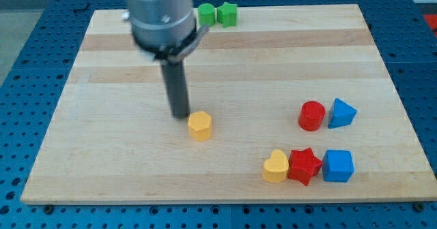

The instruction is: Push the yellow hexagon up and a bit left

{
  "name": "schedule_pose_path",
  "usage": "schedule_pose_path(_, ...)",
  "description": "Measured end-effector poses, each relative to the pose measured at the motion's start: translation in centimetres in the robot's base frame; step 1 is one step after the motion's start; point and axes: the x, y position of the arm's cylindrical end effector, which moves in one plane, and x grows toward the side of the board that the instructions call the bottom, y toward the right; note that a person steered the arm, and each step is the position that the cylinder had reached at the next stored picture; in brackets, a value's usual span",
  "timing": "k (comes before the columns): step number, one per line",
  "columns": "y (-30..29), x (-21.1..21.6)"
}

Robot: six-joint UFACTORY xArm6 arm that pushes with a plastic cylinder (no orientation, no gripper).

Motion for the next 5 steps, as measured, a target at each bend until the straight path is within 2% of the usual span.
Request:
schedule_pose_path(1,-1.6,6.7)
schedule_pose_path(2,0.5,11.2)
schedule_pose_path(3,3.7,11.2)
schedule_pose_path(5,4.9,4.8)
